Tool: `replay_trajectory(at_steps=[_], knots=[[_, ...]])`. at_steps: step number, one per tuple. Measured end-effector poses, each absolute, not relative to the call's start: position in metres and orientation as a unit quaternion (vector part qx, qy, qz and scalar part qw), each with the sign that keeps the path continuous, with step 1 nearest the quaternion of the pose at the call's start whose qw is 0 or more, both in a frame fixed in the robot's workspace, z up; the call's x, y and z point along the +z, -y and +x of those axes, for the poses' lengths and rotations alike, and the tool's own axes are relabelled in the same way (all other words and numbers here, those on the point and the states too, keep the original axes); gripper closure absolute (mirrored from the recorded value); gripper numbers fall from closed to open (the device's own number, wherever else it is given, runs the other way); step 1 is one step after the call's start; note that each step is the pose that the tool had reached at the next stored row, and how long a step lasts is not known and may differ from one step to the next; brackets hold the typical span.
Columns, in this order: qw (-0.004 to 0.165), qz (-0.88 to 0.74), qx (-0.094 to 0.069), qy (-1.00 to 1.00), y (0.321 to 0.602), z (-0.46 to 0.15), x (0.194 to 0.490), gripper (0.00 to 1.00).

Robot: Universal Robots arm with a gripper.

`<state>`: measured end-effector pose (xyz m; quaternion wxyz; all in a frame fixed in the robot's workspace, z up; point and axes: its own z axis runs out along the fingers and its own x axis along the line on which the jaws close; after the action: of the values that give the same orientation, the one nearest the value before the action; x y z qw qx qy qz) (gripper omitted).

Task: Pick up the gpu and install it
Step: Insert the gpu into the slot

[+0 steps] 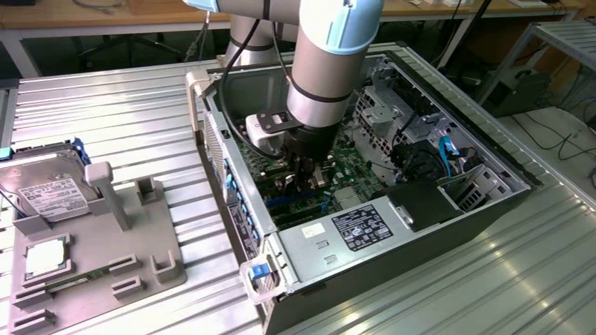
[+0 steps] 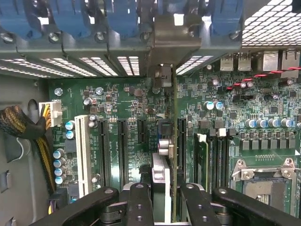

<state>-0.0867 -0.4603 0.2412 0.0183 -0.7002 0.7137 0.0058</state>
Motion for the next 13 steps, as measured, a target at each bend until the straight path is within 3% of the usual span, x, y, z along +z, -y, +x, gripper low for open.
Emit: replay_trajectory(at_steps=[13], knots=[[0.018,-0.700,0.006,-0.714,0.4603,-0.0868,0.2387,0.72]])
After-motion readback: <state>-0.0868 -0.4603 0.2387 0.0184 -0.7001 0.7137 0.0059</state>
